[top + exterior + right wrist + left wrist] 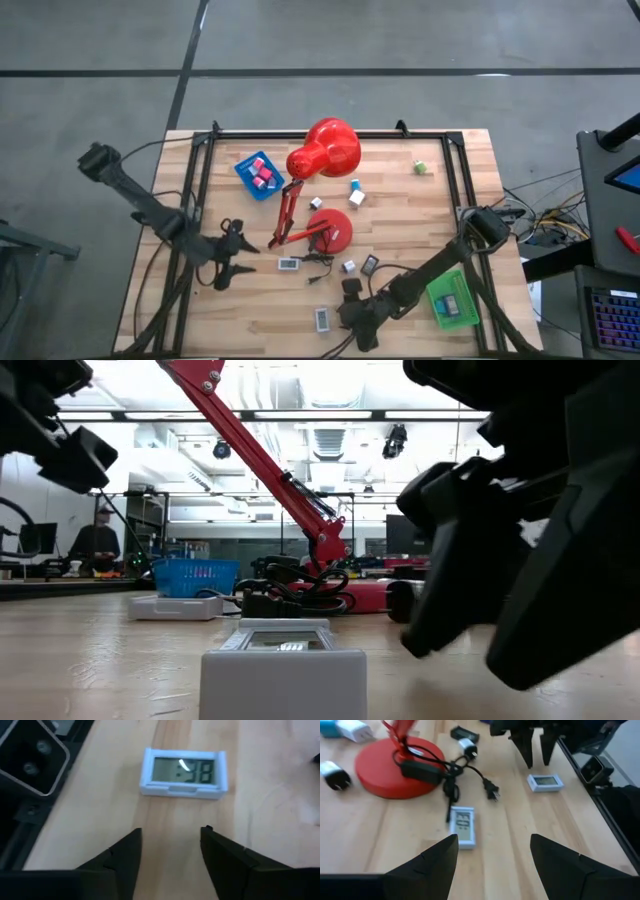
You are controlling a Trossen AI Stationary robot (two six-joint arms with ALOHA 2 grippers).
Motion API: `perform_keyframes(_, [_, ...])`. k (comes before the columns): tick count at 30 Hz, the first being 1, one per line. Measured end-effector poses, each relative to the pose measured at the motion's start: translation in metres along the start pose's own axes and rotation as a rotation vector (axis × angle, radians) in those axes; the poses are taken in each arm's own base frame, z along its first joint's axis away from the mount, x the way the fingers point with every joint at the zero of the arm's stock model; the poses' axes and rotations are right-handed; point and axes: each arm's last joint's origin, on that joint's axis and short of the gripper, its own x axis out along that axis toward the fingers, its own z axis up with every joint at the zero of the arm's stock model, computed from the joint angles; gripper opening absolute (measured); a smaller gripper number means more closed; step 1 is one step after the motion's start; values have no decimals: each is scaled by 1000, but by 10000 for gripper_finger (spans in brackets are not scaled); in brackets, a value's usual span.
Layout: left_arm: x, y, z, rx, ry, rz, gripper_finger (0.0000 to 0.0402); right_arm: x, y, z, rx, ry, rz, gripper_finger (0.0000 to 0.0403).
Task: Pick & Place Office items
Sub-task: Put the bottom white digital clock into the green bin
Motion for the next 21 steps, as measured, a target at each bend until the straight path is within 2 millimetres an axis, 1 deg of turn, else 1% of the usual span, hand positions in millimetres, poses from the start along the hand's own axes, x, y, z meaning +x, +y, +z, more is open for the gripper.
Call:
perform_keyframes(3, [4,-7,-4,-19,15,-19,252,0,2,-1,16,17,41,122])
perform_keyframes(6, [9,-13,-7,-35,28,-33,252,-1,4,-1,3,17,46,39])
perform_keyframes(7, [11,-15,-8,-38,26,-40,252,-1,4,-1,0,13,40,25])
perform_keyframes(11, [21,-23,-10,-49,6,-45,252,-1,4,4,2,-8,30,9])
perform_keyframes(21, [45,-34,-22,-88,22,-39,252,3,-7,10,13,-20,8,7])
